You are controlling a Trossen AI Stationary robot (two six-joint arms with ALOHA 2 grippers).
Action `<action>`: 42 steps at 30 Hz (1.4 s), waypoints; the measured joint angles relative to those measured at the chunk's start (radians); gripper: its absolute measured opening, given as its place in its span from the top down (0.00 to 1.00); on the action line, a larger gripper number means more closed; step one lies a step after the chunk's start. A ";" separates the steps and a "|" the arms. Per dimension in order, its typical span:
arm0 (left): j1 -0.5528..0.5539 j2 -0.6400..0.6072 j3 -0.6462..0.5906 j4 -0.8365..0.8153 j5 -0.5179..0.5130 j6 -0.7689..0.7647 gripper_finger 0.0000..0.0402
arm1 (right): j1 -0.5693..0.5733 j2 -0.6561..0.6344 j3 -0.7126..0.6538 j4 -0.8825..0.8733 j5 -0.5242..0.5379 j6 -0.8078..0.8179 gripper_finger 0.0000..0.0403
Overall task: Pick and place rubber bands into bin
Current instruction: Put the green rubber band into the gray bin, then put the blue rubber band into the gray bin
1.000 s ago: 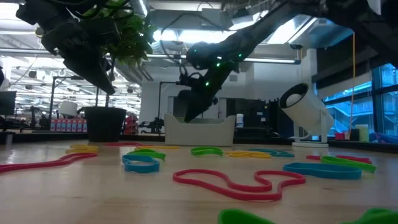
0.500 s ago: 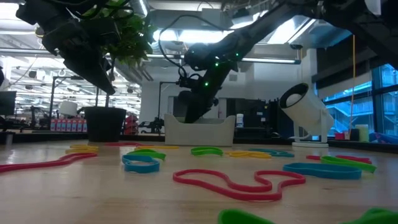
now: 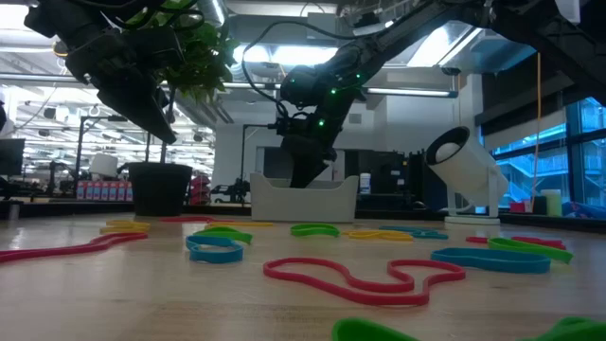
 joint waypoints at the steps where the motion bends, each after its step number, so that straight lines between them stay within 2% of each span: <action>1: 0.000 0.000 0.000 0.000 0.000 -0.008 0.98 | -0.001 0.000 0.000 0.010 -0.035 -0.002 0.66; 3: 0.000 0.000 0.000 0.000 0.000 -0.011 0.98 | -0.005 0.000 0.000 0.036 -0.093 -0.010 0.66; 4: 0.000 0.000 0.000 0.000 0.000 -0.012 0.98 | -0.005 0.000 0.000 0.052 -0.082 -0.001 0.66; 7: 0.000 0.000 0.000 0.000 0.000 -0.012 0.98 | -0.006 0.000 0.000 0.069 0.125 0.061 0.67; 8: 0.000 0.000 0.000 0.000 0.000 -0.012 0.98 | -0.008 0.000 0.000 0.063 0.138 0.050 0.67; 11: 0.000 0.000 0.000 0.000 0.000 -0.012 0.98 | -0.015 0.000 -0.003 0.061 -0.080 -0.024 0.69; 12: 0.000 0.000 0.000 0.000 0.000 -0.012 0.98 | -0.014 0.000 -0.003 0.069 -0.104 -0.012 0.70; 16: 0.000 0.000 0.000 0.000 0.000 -0.012 0.98 | -0.008 0.000 -0.003 0.062 0.042 0.024 0.73; 22: 0.000 0.000 0.000 0.000 0.000 -0.014 0.98 | -0.007 -0.050 -0.004 0.026 0.044 0.003 0.81; 27: 0.000 0.000 0.000 -0.008 0.003 -0.008 0.98 | 0.016 -0.199 -0.052 -0.058 0.034 0.008 0.97; 31: -0.001 0.000 0.000 -0.017 0.003 0.025 0.98 | 0.091 -0.396 -0.235 -0.014 0.036 0.052 0.98; 35: -0.001 0.000 0.000 -0.038 0.004 0.043 0.99 | 0.202 -0.628 -0.539 0.117 0.047 0.156 0.99; 39: -0.020 0.007 0.025 -0.133 0.007 -0.061 1.00 | 0.365 -0.847 -0.830 0.252 0.189 0.325 0.99; 42: -0.069 0.028 0.060 -0.228 0.007 -0.170 0.99 | 0.487 -0.967 -0.998 0.282 0.318 0.471 0.99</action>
